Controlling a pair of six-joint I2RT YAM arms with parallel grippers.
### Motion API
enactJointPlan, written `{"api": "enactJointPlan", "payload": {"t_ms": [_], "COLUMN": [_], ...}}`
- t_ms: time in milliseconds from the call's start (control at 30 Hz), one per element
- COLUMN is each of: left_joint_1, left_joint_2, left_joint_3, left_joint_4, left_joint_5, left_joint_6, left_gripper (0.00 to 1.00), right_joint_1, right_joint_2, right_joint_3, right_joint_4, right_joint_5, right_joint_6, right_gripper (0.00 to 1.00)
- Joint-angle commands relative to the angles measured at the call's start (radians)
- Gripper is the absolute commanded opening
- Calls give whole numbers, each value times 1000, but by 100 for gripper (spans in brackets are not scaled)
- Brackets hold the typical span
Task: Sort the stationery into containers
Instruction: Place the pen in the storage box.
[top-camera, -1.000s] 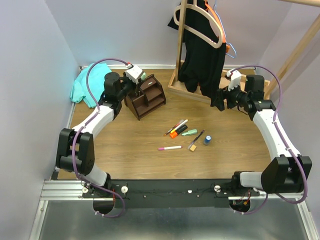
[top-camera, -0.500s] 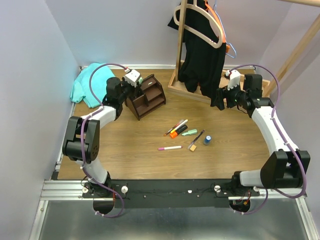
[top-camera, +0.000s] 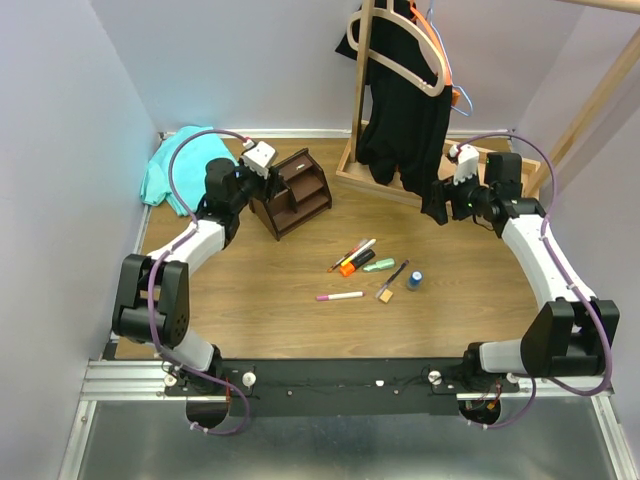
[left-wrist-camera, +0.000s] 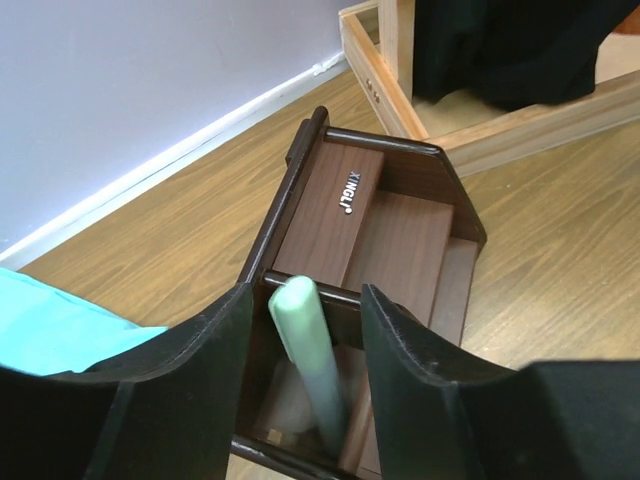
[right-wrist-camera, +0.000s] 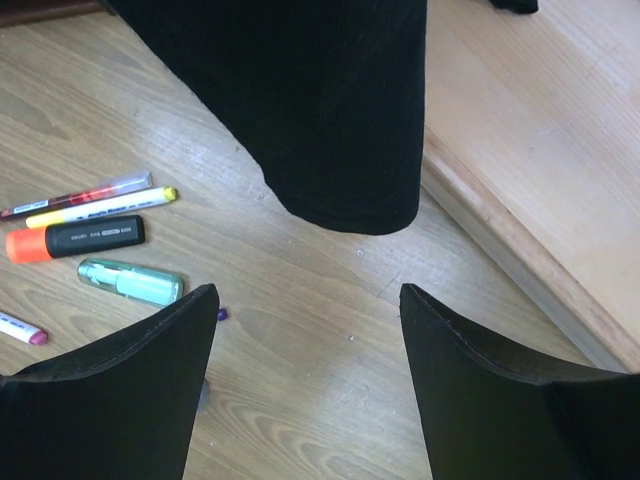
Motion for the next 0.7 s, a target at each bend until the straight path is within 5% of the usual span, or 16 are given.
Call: {"api": "enactJointPlan", "payload": {"t_ms": [0,200,433,667], "left_joint_1": [7,-43,-290,-497], "left_joint_2": [-49,-147,-127,-26], "left_joint_3": [-9,63,233,209], "left_joint_4": [-42,-172,-897,-944], "left_joint_5": [-8,99,328,203], "left_joint_6": [5,52,419,493], "left_gripper": [58,60,59,53], "right_joint_1": [-2,-2,-2,-2], "right_joint_2": [-27,-61,-147,-236], "right_joint_3": [-17,-28,-115,-203], "right_joint_4": [22,13,39,19], "right_joint_5": [-17,-17,-2,20], "right_joint_6": [15,14,71,48], "right_gripper": [81,82,82,82]}}
